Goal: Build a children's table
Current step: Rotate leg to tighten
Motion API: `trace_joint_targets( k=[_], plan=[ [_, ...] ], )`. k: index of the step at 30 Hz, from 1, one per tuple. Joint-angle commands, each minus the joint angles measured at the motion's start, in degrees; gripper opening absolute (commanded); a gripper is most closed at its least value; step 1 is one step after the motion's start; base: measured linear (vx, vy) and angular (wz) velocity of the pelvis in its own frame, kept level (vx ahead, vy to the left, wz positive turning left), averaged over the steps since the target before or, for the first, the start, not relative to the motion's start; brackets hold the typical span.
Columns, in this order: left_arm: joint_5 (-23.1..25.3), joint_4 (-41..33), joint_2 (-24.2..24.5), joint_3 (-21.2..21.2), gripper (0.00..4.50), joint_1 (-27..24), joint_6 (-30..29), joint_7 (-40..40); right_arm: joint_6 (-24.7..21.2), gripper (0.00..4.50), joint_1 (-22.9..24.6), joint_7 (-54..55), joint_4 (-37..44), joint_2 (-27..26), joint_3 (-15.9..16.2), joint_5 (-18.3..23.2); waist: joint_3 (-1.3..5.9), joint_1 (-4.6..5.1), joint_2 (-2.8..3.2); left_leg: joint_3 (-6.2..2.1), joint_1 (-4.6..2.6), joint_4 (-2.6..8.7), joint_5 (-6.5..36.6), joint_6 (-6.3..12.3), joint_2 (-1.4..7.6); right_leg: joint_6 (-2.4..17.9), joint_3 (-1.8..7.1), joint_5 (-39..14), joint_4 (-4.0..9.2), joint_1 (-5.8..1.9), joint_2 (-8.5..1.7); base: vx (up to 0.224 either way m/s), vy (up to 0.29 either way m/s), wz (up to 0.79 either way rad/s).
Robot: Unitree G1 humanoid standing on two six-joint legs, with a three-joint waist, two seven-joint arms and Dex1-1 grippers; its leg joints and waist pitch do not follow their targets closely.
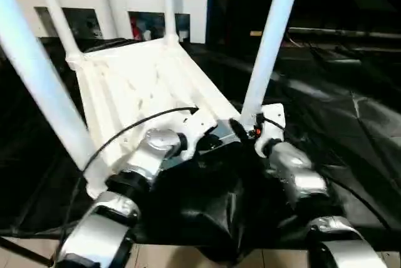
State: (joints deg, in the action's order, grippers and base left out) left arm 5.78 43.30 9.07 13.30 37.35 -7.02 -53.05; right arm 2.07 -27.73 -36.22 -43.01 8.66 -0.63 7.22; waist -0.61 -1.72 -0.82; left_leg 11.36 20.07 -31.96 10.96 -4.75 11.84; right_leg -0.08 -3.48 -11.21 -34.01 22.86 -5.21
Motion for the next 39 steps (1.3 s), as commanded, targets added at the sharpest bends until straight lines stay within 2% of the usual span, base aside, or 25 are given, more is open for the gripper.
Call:
trace_joint_targets(
  k=[1, 2, 4, 8, 9, 12, 15, 18, 25, 28, 31, 33, 35, 36, 39],
  plan=[
    [-0.18, 1.93, 0.69, 3.03, 0.00, -2.67, -0.58, -5.80, -0.61, 3.70, 0.83, -10.99, 3.31, -0.21, 6.02, 0.87, 1.45, -0.19, -0.78, -0.70, 0.63, 3.52, 14.43, 5.27, 1.42, 9.04, 2.19, -17.44, 5.16, -2.28, -2.75, 0.000, 0.000, 0.00],
    [-0.18, 1.66, 1.52, 3.34, 0.00, -2.82, -0.42, -7.30, -0.56, 3.70, 1.16, -12.84, 4.03, 0.82, 6.34, 1.05, 1.45, -0.08, -0.64, -0.65, 0.56, 3.48, 14.36, 5.37, 1.51, 9.60, 2.24, -16.83, 5.08, -2.11, -2.78, 0.000, 0.000, 0.00],
    [-0.94, 0.30, 4.26, 4.07, 0.00, -3.42, 0.38, -13.20, -1.61, 3.70, 2.01, -19.70, 6.35, 4.28, 7.36, 1.96, 1.55, -0.05, -0.65, -0.69, 0.42, 3.48, 14.01, 5.00, 1.55, 10.50, 2.17, -16.08, 4.95, -2.19, -2.75, 0.000, 0.000, 0.00],
    [-2.07, -1.14, 6.94, 4.35, 0.00, -3.84, 0.81, -18.71, -2.47, 3.70, 2.87, -26.89, 8.87, 8.32, 9.42, 1.45, 1.55, -0.13, -0.57, -0.66, 0.44, 3.42, 13.00, 5.33, 1.72, 12.01, 2.14, -12.47, 4.46, -2.39, -2.58, 0.000, 0.000, 0.00],
    [-2.31, -1.16, 7.28, 4.18, 0.00, -3.80, 0.91, -19.20, -2.67, 3.70, 2.80, -27.47, 9.08, 8.76, 9.41, 1.42, 1.65, -0.23, -0.41, -0.49, 0.23, 3.28, 11.85, 5.37, 1.88, 13.45, 2.14, -9.03, 4.05, -2.27, -2.52, 0.000, 0.000, 0.00],
    [-2.83, -1.00, 8.64, 3.59, 0.00, -3.53, 0.28, -20.69, -3.50, 3.70, 1.74, -28.56, 8.61, 9.50, 8.66, 1.82, 1.76, -0.47, -0.46, -0.31, 0.14, 3.05, 10.25, 5.64, 1.88, 15.36, 2.03, -4.12, 3.29, -2.49, -2.41, 0.000, 0.000, 0.00],
    [-3.07, -1.33, 9.09, 3.45, 0.00, -3.71, 0.00, -21.53, -3.79, 3.70, 1.08, -29.10, 7.78, 9.28, 8.61, 2.27, 1.69, -0.63, -0.65, -0.22, 0.17, 2.99, 10.62, 5.55, 1.85, 15.43, 2.03, -5.19, 3.39, -2.58, -2.64, 0.000, 0.000, 0.00],
    [-3.20, -1.64, 9.17, 3.51, 0.00, -3.87, -0.19, -21.71, -4.13, 3.49, 1.21, -29.35, 8.03, 8.99, 8.75, 2.65, 1.63, -0.68, -0.66, -0.27, 0.16, 3.04, 10.77, 4.99, 1.84, 14.90, 2.11, -6.61, 3.50, -2.61, -2.71, 0.000, 0.000, 0.00],
    [-3.55, -2.55, 9.22, 3.64, 0.00, -4.55, -0.63, -22.22, -4.68, 2.92, 2.33, -30.27, 8.68, 8.46, 9.18, 2.55, 1.68, -0.76, -0.75, -0.26, 0.17, 2.96, 10.07, 5.07, 1.85, 15.15, 2.08, -5.30, 3.31, -2.67, -2.69, 0.000, 0.000, 0.00],
    [-3.30, -2.27, 8.64, 3.41, 0.00, -4.73, 0.16, -20.61, -4.53, 2.71, 3.05, -28.35, 8.55, 7.89, 8.73, 2.49, 1.66, -0.70, -0.62, -0.28, 0.10, 2.98, 10.37, 4.89, 1.82, 14.91, 2.11, -6.06, 3.40, -2.64, -2.68, 0.000, 0.000, 0.00],
    [-2.47, -0.62, 5.76, 1.87, 0.00, -3.93, 0.70, -12.87, -3.12, 2.67, 3.52, -19.46, 6.12, 5.02, 6.97, 1.13, 1.49, -0.50, -0.59, -0.34, 0.03, 3.15, 11.60, 4.17, 1.85, 14.48, 2.24, -7.84, 3.67, -2.40, -2.79, 0.000, 0.000, 0.00],
    [-1.80, 0.56, 3.99, 1.30, 0.00, -3.38, 0.80, -8.18, -2.54, 2.65, 3.18, -12.78, 3.87, 3.24, 6.01, -0.31, 1.07, -0.04, -0.69, -0.61, -0.16, 3.56, 15.89, 2.13, 1.65, 12.03, 2.25, -17.54, 4.74, -2.05, -3.00, 0.000, 0.000, 0.00],
    [-1.00, 1.89, 1.04, 0.99, 0.00, -2.76, 0.32, -2.22, -1.68, 2.65, 2.98, -4.30, 1.48, 0.32, 4.82, -1.62, 1.00, 0.17, -0.76, -0.82, -0.50, 3.61, 18.04, 1.04, 1.62, 9.80, 2.35, -23.72, 5.40, -1.65, -3.14, 0.000, 0.000, 0.00],
    [-0.81, 2.20, 0.03, 0.91, 0.00, -2.58, 0.02, -0.45, -1.83, 2.65, 2.90, -1.69, 0.89, -0.69, 4.32, -1.80, 0.94, 0.23, -0.87, -0.97, -0.38, 3.74, 18.69, 0.91, 1.49, 8.33, 2.23, -26.62, 5.74, -1.68, -3.09, 0.000, 0.000, 0.00],
    [-0.38, 2.60, -2.71, 1.03, 0.00, -2.16, -0.87, 3.32, -2.30, 2.64, 2.32, 5.74, -0.31, -3.67, 2.73, -2.03, 0.91, 0.27, -0.81, -1.07, -0.43, 3.78, 19.55, 1.23, 1.39, 6.34, 2.26, -29.41, 6.21, -1.23, -2.98, 0.000, 0.000, 0.00]
  ],
)
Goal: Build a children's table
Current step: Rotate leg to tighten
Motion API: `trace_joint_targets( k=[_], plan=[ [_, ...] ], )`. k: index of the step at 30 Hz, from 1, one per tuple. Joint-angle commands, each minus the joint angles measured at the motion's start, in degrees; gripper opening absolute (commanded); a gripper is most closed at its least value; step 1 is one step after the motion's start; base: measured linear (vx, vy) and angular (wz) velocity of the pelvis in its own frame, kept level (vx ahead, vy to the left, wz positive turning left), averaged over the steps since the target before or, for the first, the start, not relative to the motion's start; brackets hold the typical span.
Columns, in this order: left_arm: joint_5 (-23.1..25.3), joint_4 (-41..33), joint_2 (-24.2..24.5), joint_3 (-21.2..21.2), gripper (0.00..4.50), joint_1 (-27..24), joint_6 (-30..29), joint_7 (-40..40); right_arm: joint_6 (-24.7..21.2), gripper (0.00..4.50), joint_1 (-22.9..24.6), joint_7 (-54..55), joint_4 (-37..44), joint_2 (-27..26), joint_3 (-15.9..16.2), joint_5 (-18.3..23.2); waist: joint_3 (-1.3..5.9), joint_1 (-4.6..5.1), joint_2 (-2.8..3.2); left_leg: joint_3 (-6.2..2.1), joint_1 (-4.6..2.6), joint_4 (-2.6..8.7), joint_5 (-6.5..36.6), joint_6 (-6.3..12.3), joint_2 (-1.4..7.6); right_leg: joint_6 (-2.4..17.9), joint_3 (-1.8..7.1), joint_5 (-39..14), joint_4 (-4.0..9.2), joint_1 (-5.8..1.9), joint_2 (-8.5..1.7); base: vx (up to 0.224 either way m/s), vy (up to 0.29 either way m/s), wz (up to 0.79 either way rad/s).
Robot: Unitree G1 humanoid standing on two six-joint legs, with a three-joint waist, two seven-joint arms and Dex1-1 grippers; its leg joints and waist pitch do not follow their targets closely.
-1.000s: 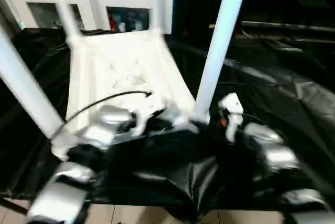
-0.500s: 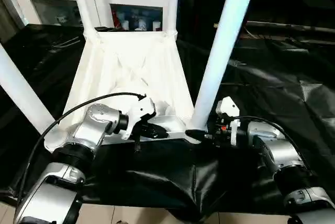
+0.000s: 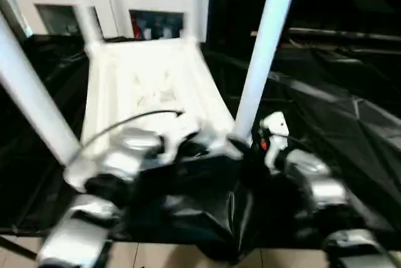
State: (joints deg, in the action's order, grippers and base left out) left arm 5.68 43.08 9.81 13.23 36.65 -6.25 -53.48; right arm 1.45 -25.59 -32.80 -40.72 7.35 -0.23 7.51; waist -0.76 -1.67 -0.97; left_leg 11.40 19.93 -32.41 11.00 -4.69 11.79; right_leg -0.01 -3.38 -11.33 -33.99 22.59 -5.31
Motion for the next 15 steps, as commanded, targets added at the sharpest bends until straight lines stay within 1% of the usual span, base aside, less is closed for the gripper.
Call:
trace_joint_targets(
  k=[1, 2, 3, 4, 5, 7, 9, 10, 11, 12, 13, 15],
  plan=[
    [-0.20, 2.99, -4.59, 1.13, 0.00, -1.24, -2.00, 4.99, -2.02, 2.64, -0.25, 4.88, -3.18, -3.56, 1.77, -2.26, 1.12, 0.21, -0.64, -1.13, -0.22, 4.25, 19.36, 1.23, 1.46, 6.05, 2.16, -29.16, 6.17, -1.00, -2.87, 0.000, 0.000, 0.00],
    [-0.06, 3.25, -6.66, 1.17, 0.00, -0.81, -2.67, 7.18, -2.30, 2.64, -1.13, 9.20, -4.18, -5.63, 1.14, -2.44, 1.10, 0.30, -0.28, -1.15, -0.16, 4.33, 19.32, 1.13, 1.49, 5.97, 2.22, -28.68, 6.20, -0.91, -2.85, 0.000, 0.000, 0.00],
    [0.13, 3.58, -7.94, 1.11, 0.00, -0.46, -2.96, 8.50, -2.20, 2.64, -1.88, 11.55, -5.02, -6.84, 1.18, -3.01, 1.15, 0.41, -0.36, -1.18, -0.22, 4.32, 19.54, 0.74, 1.38, 5.83, 2.11, -28.83, 6.17, -0.85, -2.73, 0.000, 0.000, 0.00],
    [0.26, 3.73, -8.83, 1.20, 0.00, -0.24, -3.15, 9.07, -1.75, 2.64, -2.51, 12.82, -5.61, -7.70, 1.61, -3.69, 1.22, 0.49, -0.31, -1.21, -0.05, 4.38, 19.12, 0.62, 1.37, 5.75, 2.11, -28.30, 6.13, -0.93, -2.74, 0.000, 0.000, 0.00],
    [0.43, 4.02, -9.32, 1.20, 0.00, -0.04, -3.13, 9.43, -1.17, 2.64, -2.96, 13.56, -6.17, -8.16, 1.94, -4.25, 1.31, 0.41, -0.25, -1.23, -0.09, 4.37, 19.03, 0.75, 1.36, 5.72, 2.07, -27.82, 6.13, -0.99, -2.77, 0.000, 0.000, 0.00],
    [0.73, 4.37, -9.56, 1.53, 0.00, 0.22, -2.51, 9.15, 0.71, 2.64, -3.95, 12.76, -6.72, -8.78, 3.04, -5.03, 1.40, 0.36, -0.30, -1.04, 0.09, 4.22, 18.59, 1.46, 1.27, 6.09, 2.15, -25.23, 6.03, -0.99, -2.63, 0.000, 0.000, 0.00],
    [0.73, 4.35, -9.17, 1.57, 0.00, 0.21, -2.29, 8.74, 0.99, 2.64, -4.03, 11.42, -6.51, -8.70, 2.72, -4.25, 1.48, 0.33, -0.30, -0.98, 0.25, 4.23, 17.80, 2.14, 1.31, 6.84, 2.18, -22.48, 5.71, -1.20, -2.55, 0.000, 0.000, 0.00],
    [0.67, 4.32, -8.54, 1.53, 0.00, 0.15, -2.02, 8.22, 1.10, 3.33, -4.07, 9.95, -6.32, -8.50, 2.04, -3.12, 1.51, 0.32, -0.35, -0.94, 0.36, 4.19, 17.49, 2.32, 1.27, 7.00, 2.18, -21.76, 5.64, -1.30, -2.54, 0.000, 0.000, 0.00],
    [0.54, 4.03, -7.80, 1.57, 0.00, -0.06, -1.74, 7.12, 0.90, 3.33, -3.94, 8.44, -5.98, -7.87, 1.94, -2.68, 1.52, 0.26, -0.34, -0.89, 0.40, 4.15, 17.02, 2.69, 1.26, 7.36, 2.19, -20.93, 5.59, -1.38, -2.59, 0.000, 0.000, 0.00],
    [0.43, 3.59, -6.98, 1.67, 0.00, -0.30, -1.49, 5.85, 0.88, 3.33, -3.77, 6.76, -5.58, -6.94, 2.21, -2.69, 1.68, 0.16, -0.55, -0.93, 0.52, 4.09, 16.22, 3.09, 1.31, 7.71, 2.19, -20.04, 5.31, -1.59, -2.64, 0.000, 0.000, 0.00],
    [0.46, 3.39, -6.61, 1.70, 0.00, -0.43, -1.38, 5.25, 1.03, 3.35, -3.70, 6.17, -5.49, -6.46, 2.45, -3.11, 1.57, 0.16, -0.53, -0.90, 0.55, 4.12, 16.15, 3.24, 1.35, 7.89, 2.19, -19.74, 5.36, -1.53, -2.64, 0.000, 0.000, 0.00],
    [0.38, 2.96, -5.73, 1.81, 0.00, -0.74, -1.36, 3.61, 1.28, 3.65, -3.33, 3.03, -4.85, -5.23, 3.13, -3.07, 1.53, 0.15, -0.51, -0.81, 0.50, 4.06, 16.03, 3.45, 1.34, 8.34, 2.15, -19.84, 5.39, -1.54, -2.67, 0.000, 0.000, 0.00]
  ],
)
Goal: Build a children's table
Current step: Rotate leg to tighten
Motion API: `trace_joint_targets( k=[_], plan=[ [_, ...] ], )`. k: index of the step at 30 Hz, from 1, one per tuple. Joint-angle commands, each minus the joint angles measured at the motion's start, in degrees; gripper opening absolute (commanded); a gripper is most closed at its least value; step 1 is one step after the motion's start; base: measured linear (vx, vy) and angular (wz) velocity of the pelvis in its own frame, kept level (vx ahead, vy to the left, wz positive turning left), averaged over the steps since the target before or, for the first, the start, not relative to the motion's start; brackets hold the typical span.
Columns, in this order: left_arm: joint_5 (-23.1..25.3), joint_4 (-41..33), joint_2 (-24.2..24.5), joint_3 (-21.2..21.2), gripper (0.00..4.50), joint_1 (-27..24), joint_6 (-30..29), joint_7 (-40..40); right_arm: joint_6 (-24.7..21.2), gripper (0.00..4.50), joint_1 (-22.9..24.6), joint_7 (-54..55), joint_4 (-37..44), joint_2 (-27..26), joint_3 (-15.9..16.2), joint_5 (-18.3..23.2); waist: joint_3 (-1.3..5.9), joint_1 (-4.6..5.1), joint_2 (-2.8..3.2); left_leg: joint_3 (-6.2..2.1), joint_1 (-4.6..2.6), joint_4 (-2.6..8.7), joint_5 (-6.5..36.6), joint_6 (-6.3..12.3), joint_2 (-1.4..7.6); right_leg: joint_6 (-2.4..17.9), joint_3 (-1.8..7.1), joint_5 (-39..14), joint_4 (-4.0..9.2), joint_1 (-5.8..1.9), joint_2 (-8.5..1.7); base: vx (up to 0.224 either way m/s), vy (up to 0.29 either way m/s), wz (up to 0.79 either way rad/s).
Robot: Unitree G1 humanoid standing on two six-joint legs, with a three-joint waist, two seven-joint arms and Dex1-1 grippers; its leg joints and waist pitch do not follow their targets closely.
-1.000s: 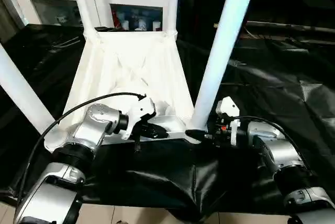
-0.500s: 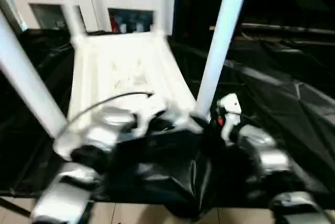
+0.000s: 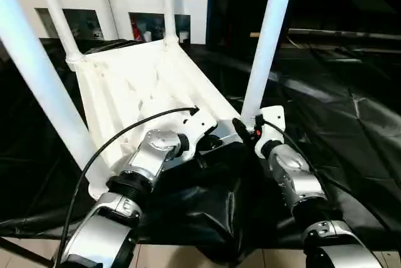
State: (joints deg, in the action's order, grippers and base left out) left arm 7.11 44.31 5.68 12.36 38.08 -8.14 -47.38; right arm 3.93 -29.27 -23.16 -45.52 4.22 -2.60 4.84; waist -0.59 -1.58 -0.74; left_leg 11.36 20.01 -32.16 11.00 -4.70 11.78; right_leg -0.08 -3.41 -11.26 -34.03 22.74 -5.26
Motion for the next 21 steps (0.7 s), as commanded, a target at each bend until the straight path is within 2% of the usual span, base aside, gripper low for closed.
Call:
trace_joint_targets(
  k=[1, 2, 6, 7, 8, 9, 11, 14, 15, 17, 18, 21],
  plan=[
    [-1.19, 1.23, -0.58, 2.86, 0.00, -2.54, 0.75, -4.68, -0.97, 3.65, 0.81, -10.53, 0.79, -0.54, 6.28, -0.06, 1.35, 0.01, -0.74, -0.76, 0.39, 3.81, 16.04, 3.57, 1.39, 8.52, 2.15, -19.97, 5.48, -1.74, -2.76, 0.000, 0.000, 0.00],
    [-1.23, 1.08, -0.24, 2.95, 0.00, -2.64, 0.70, -5.36, -0.82, 3.65, 0.97, -11.84, 1.08, 0.00, 6.50, 0.08, 1.40, -0.05, -0.96, -0.74, 0.56, 3.71, 15.64, 4.02, 1.38, 8.63, 2.13, -19.63, 5.33, -1.91, -2.74, 0.000, 0.000, 0.00],
    [-1.80, -0.32, 3.47, 3.79, 0.00, -3.73, 1.43, -12.80, -1.02, 3.65, 3.05, -25.65, 5.30, 5.96, 8.56, 2.15, 1.40, -0.24, -0.87, -0.67, 0.56, 3.61, 14.24, 5.19, 1.55, 9.58, 2.13, -17.39, 5.19, -2.02, -2.76, 0.000, 0.000, 0.00],
    [-1.81, -0.35, 3.54, 3.81, 0.00, -3.75, 1.45, -12.95, -1.06, 3.65, 3.07, -25.84, 5.37, 6.06, 8.58, 2.18, 1.38, -0.26, -0.90, -0.65, 0.54, 3.64, 14.14, 5.34, 1.56, 9.76, 2.11, -17.16, 5.22, -2.04, -2.71, 0.000, 0.000, 0.00],
    [-2.08, -0.84, 4.68, 4.07, 0.00, -4.07, 1.79, -15.39, -1.60, 3.65, 3.52, -28.80, 6.49, 7.57, 8.82, 2.61, 1.42, -0.23, -0.68, -0.68, 0.50, 3.70, 13.71, 5.29, 1.62, 10.44, 2.08, -15.98, 5.03, -2.07, -2.65, 0.000, 0.000, 0.00],
    [-2.69, -1.73, 6.72, 4.55, 0.00, -4.66, 2.22, -19.72, -1.62, 3.65, 3.83, -32.51, 7.46, 10.19, 9.19, 2.51, 1.45, -0.28, -0.73, -0.65, 0.54, 3.62, 13.61, 5.42, 1.62, 10.87, 2.06, -15.30, 4.91, -2.15, -2.64, 0.000, 0.000, 0.00],
    [-3.29, -2.49, 8.25, 4.93, 0.00, -5.13, 2.26, -23.01, -0.79, 3.65, 3.69, -34.36, 7.23, 12.04, 9.45, 1.66, 1.53, -0.26, -0.51, -0.69, 0.48, 3.60, 12.95, 5.37, 1.74, 11.80, 2.02, -13.58, 4.61, -2.22, -2.62, 0.000, 0.000, 0.00],
    [-4.09, -3.79, 10.05, 5.24, 0.00, -5.64, 1.12, -26.68, -0.69, 3.65, 3.11, -36.47, 6.54, 13.55, 8.87, 1.90, 1.63, -0.46, -0.34, -0.40, -0.02, 3.46, 12.39, 5.12, 1.96, 13.91, 2.12, -9.55, 4.16, -2.02, -2.54, 0.000, 0.000, 0.00],
    [-4.27, -4.06, 10.45, 5.28, 0.00, -5.70, 0.69, -27.46, -0.67, 3.65, 2.87, -36.66, 6.33, 13.76, 8.62, 2.01, 1.70, -0.49, -0.28, -0.43, 0.25, 3.42, 11.14, 5.17, 1.97, 14.73, 2.05, -6.60, 3.66, -2.32, -2.43, 0.000, 0.000, 0.00],
    [-4.54, -4.65, 11.26, 5.31, 0.00, -5.87, -0.12, -29.19, -1.06, 3.65, 2.67, -37.47, 6.54, 14.15, 8.31, 2.64, 1.74, -0.48, -0.25, -0.35, 0.22, 3.30, 10.52, 5.30, 1.97, 15.49, 1.92, -4.02, 3.31, -2.42, -2.33, 0.000, 0.000, 0.00],
    [-4.74, -5.09, 11.87, 5.24, 0.00, -6.08, -0.32, -30.30, -1.28, 3.65, 2.69, -38.06, 7.01, 14.32, 8.14, 3.16, 1.76, -0.50, -0.02, -0.30, 0.18, 3.23, 10.13, 5.35, 1.96, 15.90, 1.93, -2.91, 3.21, -2.50, -2.39, 0.000, 0.000, 0.00],
    [-5.07, -5.24, 12.28, 5.29, 0.00, -6.24, -0.12, -30.66, -1.98, 3.65, 2.96, -39.54, 7.58, 14.13, 8.24, 4.33, 1.76, -0.54, -0.38, -0.16, 0.30, 3.05, 10.24, 5.90, 1.83, 16.10, 1.93, -3.00, 3.26, -2.70, -2.50, 0.000, 0.000, 0.00]
  ],
)
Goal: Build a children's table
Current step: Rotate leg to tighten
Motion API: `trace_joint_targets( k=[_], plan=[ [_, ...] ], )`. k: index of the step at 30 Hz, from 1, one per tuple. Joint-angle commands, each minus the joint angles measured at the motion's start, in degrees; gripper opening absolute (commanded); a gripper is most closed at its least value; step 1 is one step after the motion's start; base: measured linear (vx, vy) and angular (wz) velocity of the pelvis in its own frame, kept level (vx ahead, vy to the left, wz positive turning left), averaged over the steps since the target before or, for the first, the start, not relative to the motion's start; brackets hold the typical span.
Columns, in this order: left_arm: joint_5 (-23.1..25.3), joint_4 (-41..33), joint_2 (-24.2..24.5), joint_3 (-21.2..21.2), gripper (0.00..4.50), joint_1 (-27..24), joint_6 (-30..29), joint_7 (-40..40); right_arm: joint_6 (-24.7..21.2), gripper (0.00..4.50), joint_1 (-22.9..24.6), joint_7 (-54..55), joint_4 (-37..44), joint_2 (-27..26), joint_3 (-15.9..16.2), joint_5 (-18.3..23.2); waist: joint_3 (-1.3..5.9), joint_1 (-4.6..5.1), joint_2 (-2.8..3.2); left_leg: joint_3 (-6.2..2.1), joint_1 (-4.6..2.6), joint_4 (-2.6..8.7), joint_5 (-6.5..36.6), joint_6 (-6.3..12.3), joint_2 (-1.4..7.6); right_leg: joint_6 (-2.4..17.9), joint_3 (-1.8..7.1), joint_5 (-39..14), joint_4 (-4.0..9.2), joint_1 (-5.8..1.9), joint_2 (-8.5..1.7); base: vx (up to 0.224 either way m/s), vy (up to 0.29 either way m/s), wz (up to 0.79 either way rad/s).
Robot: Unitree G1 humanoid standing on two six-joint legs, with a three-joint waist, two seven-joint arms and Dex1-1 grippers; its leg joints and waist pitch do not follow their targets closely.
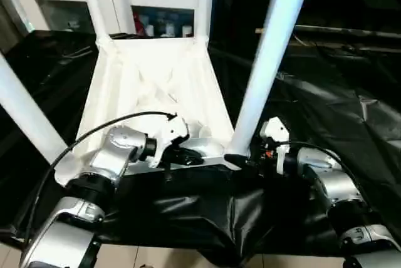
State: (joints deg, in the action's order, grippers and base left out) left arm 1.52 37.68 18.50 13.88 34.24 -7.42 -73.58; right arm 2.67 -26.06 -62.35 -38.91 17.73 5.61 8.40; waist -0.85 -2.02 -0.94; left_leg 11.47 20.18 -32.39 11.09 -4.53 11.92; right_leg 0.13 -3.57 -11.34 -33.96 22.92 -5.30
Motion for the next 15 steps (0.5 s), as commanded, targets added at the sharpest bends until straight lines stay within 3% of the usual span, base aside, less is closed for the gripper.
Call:
trace_joint_targets(
  k=[1, 12, 15],
  plan=[
    [0.43, 1.19, -0.46, 3.81, 0.00, -2.50, -0.91, -4.55, -0.87, 3.42, -0.13, -0.76, 1.05, 0.46, 0.13, 0.91, 1.98, -0.18, -0.11, -0.28, 0.10, 3.31, 10.30, 5.63, 1.74, 15.74, 2.09, -3.79, 3.25, -2.82, -2.54, 0.000, 0.000, 0.00],
    [0.95, 1.12, -1.32, 3.99, 0.00, -2.80, -0.50, -1.57, -0.21, 2.76, 1.68, 0.89, 1.12, -1.62, 0.01, 0.74, 1.94, -0.14, -0.06, -0.30, -0.02, 3.32, 10.35, 4.98, 1.73, 15.31, 2.15, -4.94, 3.33, -2.71, -2.53, 0.000, 0.000, 0.00],
    [1.76, 2.32, -2.60, 3.51, 0.00, -2.28, 0.48, 2.65, 0.64, 2.73, 1.58, 6.08, -0.29, -2.62, -0.34, -0.88, 1.66, 0.17, -0.21, -0.49, -0.13, 3.64, 12.93, 3.84, 1.69, 14.19, 2.22, -9.60, 3.93, -2.47, -2.64, 0.000, 0.000, 0.00]
  ],
)
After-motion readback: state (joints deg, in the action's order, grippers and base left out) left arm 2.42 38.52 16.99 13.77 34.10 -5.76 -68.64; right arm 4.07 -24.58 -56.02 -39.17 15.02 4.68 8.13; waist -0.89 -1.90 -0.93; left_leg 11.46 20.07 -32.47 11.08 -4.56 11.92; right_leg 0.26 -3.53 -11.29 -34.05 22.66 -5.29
